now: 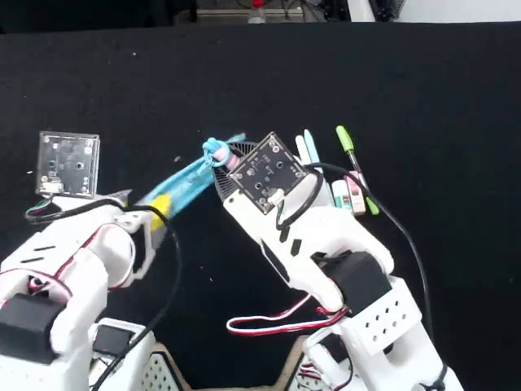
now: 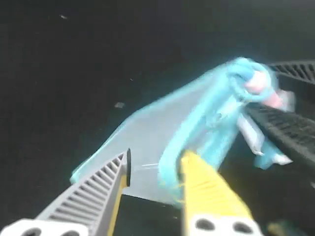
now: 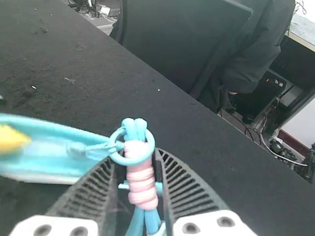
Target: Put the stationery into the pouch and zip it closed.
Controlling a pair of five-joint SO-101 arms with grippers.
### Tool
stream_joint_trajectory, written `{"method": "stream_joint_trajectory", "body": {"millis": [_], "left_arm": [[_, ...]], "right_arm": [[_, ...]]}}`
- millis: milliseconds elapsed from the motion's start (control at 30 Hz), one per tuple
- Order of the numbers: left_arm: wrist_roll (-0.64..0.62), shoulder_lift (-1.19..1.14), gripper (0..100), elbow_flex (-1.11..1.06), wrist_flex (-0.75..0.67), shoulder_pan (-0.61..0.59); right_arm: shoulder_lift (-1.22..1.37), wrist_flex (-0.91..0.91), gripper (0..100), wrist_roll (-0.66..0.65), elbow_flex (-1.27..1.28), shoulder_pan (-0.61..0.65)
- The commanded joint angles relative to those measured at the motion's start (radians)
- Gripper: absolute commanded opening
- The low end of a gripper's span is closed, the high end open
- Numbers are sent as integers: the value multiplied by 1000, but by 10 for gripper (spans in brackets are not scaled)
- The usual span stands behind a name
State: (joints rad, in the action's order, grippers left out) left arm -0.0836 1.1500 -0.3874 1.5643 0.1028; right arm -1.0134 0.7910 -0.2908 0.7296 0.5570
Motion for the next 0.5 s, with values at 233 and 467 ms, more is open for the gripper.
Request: {"method": "stream_joint_trajectory", "body": {"millis": [233,467], "left_arm": [[141,-5,45,-25,-66,-79],[141,-3,44,-21,-132,-160]], "right_arm": [[-4,-20,11,11,-12,-12],[-5,-20,11,11,-13,-18]]}}
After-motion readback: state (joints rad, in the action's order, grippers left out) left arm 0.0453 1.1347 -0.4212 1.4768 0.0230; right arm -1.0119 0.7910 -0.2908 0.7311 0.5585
